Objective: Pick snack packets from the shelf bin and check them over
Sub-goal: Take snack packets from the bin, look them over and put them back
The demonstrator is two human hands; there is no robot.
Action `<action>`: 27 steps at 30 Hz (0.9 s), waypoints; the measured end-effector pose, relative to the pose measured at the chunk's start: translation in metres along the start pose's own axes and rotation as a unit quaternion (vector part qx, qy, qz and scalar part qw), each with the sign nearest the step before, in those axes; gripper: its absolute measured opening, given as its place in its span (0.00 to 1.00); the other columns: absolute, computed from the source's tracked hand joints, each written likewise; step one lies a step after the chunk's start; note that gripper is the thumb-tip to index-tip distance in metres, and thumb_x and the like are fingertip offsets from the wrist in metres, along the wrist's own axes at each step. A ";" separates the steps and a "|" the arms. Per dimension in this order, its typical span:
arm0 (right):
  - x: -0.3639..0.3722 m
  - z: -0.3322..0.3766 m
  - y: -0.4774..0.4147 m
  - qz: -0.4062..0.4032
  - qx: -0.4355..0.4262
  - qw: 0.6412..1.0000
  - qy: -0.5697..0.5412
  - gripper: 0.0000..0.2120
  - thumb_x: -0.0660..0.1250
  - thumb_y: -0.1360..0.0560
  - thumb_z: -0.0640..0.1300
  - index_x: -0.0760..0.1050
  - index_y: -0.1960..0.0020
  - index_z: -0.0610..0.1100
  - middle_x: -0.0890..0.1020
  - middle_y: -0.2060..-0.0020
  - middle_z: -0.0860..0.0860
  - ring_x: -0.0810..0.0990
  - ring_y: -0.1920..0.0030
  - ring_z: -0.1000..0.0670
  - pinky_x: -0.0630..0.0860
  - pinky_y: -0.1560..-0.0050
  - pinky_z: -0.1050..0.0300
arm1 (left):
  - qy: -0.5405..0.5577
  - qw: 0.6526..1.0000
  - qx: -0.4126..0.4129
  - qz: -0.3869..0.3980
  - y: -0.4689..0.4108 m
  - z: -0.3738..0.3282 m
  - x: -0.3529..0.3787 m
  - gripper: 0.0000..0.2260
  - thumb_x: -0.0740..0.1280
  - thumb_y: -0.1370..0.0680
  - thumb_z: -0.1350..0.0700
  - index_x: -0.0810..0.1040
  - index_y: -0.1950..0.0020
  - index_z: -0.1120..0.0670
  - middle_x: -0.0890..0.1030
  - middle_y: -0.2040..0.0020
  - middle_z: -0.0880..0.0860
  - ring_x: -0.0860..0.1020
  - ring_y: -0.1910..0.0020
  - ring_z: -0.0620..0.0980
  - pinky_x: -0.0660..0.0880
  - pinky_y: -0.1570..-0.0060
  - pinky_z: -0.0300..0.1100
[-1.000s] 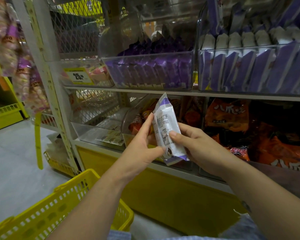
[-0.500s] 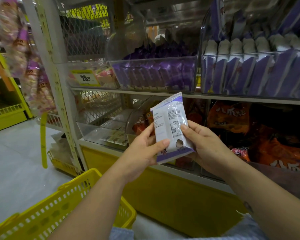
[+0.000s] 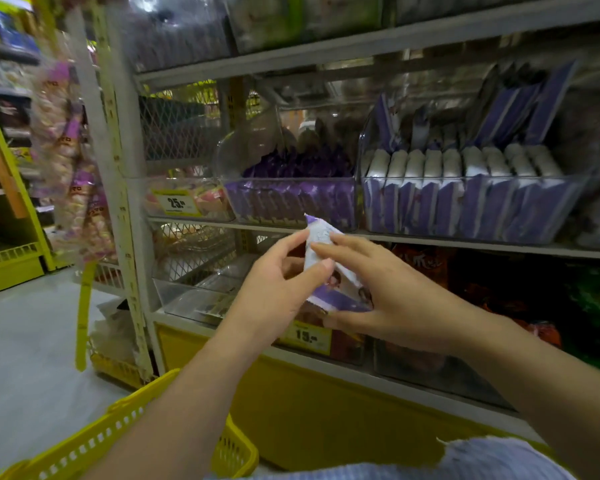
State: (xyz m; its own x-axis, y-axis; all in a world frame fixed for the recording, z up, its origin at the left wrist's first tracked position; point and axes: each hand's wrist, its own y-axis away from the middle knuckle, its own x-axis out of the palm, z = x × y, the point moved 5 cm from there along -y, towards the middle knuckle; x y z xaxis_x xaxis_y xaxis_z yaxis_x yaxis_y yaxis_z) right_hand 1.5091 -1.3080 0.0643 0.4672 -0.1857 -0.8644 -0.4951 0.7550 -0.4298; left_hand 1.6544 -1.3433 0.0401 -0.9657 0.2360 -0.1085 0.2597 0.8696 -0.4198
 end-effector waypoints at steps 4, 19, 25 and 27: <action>-0.046 0.017 0.000 -0.079 -0.031 0.996 -0.038 0.31 0.69 0.27 0.53 0.56 0.34 0.73 0.64 0.31 0.65 0.63 0.33 0.67 0.62 0.38 0.72 | 0.040 0.998 0.031 0.027 -0.002 -0.047 0.017 0.25 0.64 0.27 0.39 0.72 0.31 0.43 0.82 0.41 0.49 0.80 0.41 0.50 0.79 0.46 0.52; -0.185 -0.045 -0.022 -0.293 0.049 0.945 -0.134 0.15 0.66 0.22 0.42 0.70 0.37 0.47 0.83 0.51 0.51 0.82 0.48 0.52 0.76 0.41 0.46 | -0.284 0.943 0.175 0.005 -0.102 -0.116 0.047 0.16 0.64 0.20 0.56 0.73 0.33 0.45 0.75 0.36 0.44 0.72 0.38 0.39 0.68 0.40 0.35; -0.198 -0.088 -0.068 -0.283 0.077 0.954 -0.067 0.14 0.67 0.23 0.47 0.70 0.38 0.50 0.82 0.56 0.53 0.81 0.54 0.57 0.78 0.46 0.55 | -0.430 0.887 0.162 0.040 -0.158 -0.104 0.054 0.19 0.64 0.20 0.54 0.70 0.29 0.45 0.67 0.30 0.44 0.68 0.33 0.44 0.70 0.36 0.41; -0.197 -0.103 -0.083 -0.273 0.094 0.957 -0.040 0.13 0.67 0.23 0.50 0.70 0.40 0.51 0.82 0.58 0.54 0.80 0.56 0.58 0.75 0.52 0.61 | -0.459 0.873 0.159 0.047 -0.173 -0.102 0.057 0.20 0.64 0.20 0.52 0.68 0.28 0.45 0.65 0.28 0.44 0.67 0.31 0.46 0.70 0.34 0.45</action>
State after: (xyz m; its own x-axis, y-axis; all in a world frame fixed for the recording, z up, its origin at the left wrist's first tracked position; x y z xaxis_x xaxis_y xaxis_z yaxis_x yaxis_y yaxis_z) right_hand 1.3828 -1.3993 0.2430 0.6777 -0.5406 -0.4984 -0.0252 0.6603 -0.7505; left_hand 1.5553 -1.4361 0.1985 -0.5742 -0.2743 -0.7714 0.4645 0.6667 -0.5829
